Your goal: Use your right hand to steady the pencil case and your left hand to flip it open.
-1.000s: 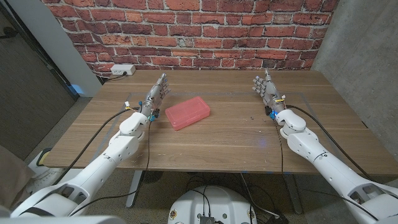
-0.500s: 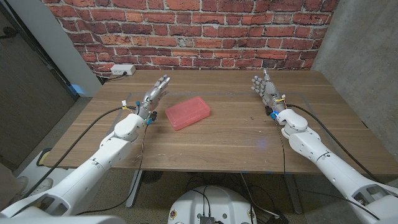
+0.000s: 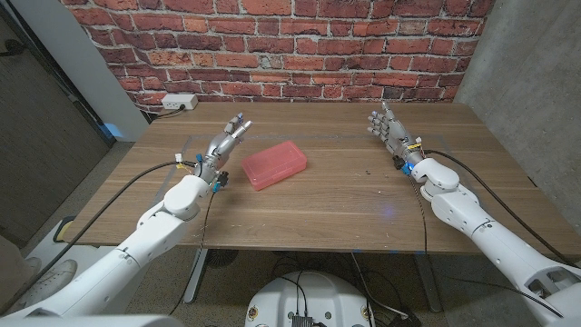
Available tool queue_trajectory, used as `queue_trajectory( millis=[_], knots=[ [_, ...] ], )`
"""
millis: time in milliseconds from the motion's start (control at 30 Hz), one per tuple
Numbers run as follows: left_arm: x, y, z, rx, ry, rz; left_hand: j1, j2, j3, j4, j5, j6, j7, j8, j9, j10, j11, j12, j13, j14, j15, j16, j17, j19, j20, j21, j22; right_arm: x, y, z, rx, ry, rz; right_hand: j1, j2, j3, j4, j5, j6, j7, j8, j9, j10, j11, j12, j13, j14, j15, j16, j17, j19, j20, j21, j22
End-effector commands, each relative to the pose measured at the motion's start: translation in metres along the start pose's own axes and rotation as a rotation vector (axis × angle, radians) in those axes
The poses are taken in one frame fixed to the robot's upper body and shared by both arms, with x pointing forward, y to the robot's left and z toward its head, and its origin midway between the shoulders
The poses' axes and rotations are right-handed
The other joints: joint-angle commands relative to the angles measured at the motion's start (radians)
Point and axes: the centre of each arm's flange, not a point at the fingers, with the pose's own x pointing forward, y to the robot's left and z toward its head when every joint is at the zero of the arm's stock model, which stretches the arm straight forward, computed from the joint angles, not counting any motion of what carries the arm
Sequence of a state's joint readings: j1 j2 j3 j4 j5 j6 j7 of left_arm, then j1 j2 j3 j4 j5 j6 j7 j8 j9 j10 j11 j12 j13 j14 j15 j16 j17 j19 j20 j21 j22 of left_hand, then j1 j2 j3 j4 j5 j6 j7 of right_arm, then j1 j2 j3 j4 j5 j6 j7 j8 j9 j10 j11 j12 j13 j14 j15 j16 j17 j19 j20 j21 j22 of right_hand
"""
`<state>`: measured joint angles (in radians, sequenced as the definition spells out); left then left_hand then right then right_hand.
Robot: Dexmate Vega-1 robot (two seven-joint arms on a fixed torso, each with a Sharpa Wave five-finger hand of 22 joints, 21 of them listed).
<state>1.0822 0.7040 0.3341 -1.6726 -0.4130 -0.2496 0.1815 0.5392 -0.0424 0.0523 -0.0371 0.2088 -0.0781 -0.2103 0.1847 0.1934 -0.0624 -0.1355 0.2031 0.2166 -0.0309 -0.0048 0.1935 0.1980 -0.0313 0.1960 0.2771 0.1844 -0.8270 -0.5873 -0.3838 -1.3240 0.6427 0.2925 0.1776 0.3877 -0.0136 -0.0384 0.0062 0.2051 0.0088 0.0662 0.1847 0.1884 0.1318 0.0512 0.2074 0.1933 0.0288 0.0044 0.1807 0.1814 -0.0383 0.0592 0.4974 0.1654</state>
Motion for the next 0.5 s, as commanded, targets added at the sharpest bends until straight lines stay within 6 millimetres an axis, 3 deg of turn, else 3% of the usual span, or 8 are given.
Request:
queue_trajectory(
  millis=[33,267,500],
  knots=[
    [-0.032,-0.009,0.010,0.087,0.006,0.039,0.000,-0.015,-0.009,0.002,0.012,-0.026,-0.004,-0.002,0.006,-0.035,0.000,-0.006,0.007,-0.029,0.005,-0.004,0.006,-0.008,0.010,-0.008,0.003,0.001,-0.001,0.004,-0.071,-0.015,0.090,0.026,-0.008,-0.005,-0.019,0.009,-0.029,-0.007,-0.004,0.003,-0.021,0.001,-0.003,0.005,-0.019,0.005,-0.002,0.002,-0.005,0.012,-0.015,0.005],
    [-0.046,-0.011,0.013,0.156,0.040,0.048,-0.002,-0.017,-0.013,0.002,0.016,-0.036,-0.007,-0.001,0.007,-0.047,-0.003,-0.006,0.008,-0.039,0.012,-0.004,0.007,-0.009,0.013,-0.011,0.004,0.000,0.002,0.004,-0.087,-0.011,0.113,0.036,-0.013,-0.005,-0.026,0.010,-0.039,-0.006,-0.003,0.003,-0.036,0.004,-0.006,0.006,-0.025,0.006,0.000,0.002,-0.008,0.013,-0.024,0.006],
    [-0.047,-0.018,0.020,0.304,0.057,0.038,0.002,-0.017,-0.014,0.000,0.020,-0.042,-0.009,0.002,0.007,-0.055,-0.006,-0.004,0.009,-0.055,0.027,-0.007,0.008,-0.016,0.016,-0.018,0.005,0.000,0.005,0.006,-0.104,-0.009,0.138,0.041,-0.017,-0.007,-0.030,0.011,-0.051,-0.001,-0.004,0.004,-0.044,0.004,-0.007,0.006,-0.031,0.007,0.000,0.003,-0.007,0.019,-0.030,0.006]
  ],
)
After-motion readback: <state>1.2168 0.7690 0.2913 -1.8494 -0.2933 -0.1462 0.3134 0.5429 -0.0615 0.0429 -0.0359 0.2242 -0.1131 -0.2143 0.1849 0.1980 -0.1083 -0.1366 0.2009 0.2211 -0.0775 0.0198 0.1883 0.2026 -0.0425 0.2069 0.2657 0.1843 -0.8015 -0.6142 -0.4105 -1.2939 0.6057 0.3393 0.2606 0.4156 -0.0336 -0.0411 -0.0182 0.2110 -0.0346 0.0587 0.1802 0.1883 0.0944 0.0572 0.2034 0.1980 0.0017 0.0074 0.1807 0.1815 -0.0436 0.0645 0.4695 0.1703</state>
